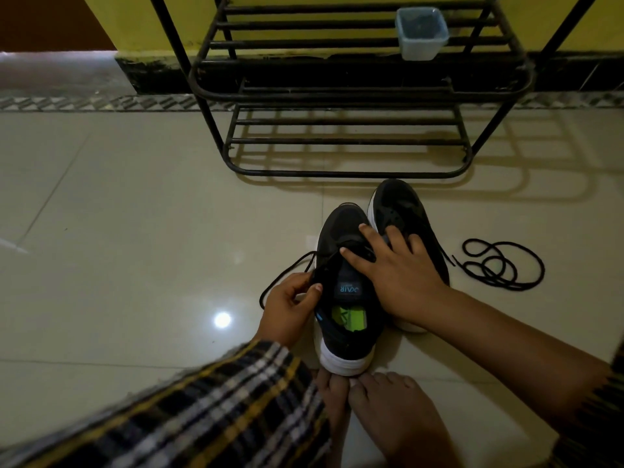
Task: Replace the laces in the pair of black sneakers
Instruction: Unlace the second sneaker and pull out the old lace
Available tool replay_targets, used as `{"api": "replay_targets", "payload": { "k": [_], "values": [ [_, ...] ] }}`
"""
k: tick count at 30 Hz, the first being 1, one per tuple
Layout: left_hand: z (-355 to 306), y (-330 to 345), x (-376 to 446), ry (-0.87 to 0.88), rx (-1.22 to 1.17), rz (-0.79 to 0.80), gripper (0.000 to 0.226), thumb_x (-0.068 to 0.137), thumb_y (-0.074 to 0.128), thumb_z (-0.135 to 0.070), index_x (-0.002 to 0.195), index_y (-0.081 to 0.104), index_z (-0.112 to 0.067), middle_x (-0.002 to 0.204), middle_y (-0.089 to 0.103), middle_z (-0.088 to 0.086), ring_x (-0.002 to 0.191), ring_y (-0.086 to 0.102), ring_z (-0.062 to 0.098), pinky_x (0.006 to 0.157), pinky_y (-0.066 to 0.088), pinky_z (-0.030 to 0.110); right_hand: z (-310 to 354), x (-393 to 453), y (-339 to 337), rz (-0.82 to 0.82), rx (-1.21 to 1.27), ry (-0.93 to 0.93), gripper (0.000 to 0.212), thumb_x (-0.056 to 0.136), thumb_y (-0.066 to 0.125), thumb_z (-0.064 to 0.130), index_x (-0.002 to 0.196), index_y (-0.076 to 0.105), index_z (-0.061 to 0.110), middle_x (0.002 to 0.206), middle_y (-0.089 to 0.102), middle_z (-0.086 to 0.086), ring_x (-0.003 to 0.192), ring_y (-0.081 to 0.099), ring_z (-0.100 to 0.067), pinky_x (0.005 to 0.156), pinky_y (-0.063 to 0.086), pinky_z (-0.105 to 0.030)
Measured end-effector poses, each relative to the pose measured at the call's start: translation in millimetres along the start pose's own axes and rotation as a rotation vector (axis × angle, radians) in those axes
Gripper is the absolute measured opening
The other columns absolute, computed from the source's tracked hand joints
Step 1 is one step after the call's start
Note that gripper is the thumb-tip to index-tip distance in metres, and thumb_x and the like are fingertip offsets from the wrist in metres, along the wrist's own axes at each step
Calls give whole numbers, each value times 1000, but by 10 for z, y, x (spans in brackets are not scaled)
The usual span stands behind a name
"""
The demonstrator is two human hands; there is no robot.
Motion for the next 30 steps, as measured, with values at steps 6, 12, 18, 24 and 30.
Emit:
{"api": "replay_targets", "payload": {
  "k": [6,12,18,24,30],
  "values": [
    [27,33,-31,6,-24,-54,23,92,54,0,110,67,-4,103,68,8,92,65,7,77,51,18,109,46,40,60,35,-46,77,93,47,22,151,-4,22,156,-19,-6,143,-13,-36,113,3,-55],
    [60,33,-20,6,9,-66,21,92,55,-2,108,68,-3,102,68,12,94,64,17,79,54,26,86,65,30,29,134,-63,72,88,55,15,147,14,20,155,-10,-7,141,-17,-37,113,0,-57],
    [72,60,-42,6,41,-97,21,92,56,-6,108,69,-6,100,68,9,92,65,20,76,57,33,117,-25,72,-81,87,-132,44,95,40,15,139,31,12,154,4,-10,142,-15,-37,112,-2,-57],
    [21,81,-72,14,60,-124,16,91,58,-7,102,69,-12,99,66,5,83,62,6,67,52,18,167,-64,-1,-152,78,-164,39,82,31,14,105,62,8,129,47,-18,134,31,-42,101,31,-61],
    [-5,46,-73,62,206,-136,14,89,62,-14,100,70,-15,95,68,-2,76,55,-3,62,38,7,82,-109,-44,-164,319,-181,46,75,56,4,117,46,21,124,24,-2,130,11,-23,107,12,-39]
  ]
}}
Point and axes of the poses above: each hand's wrist, its own x-axis towards the middle knuckle, its own y-axis out of the palm, z = x × y, the point moved 2 cm from there along x, towards the middle knuckle
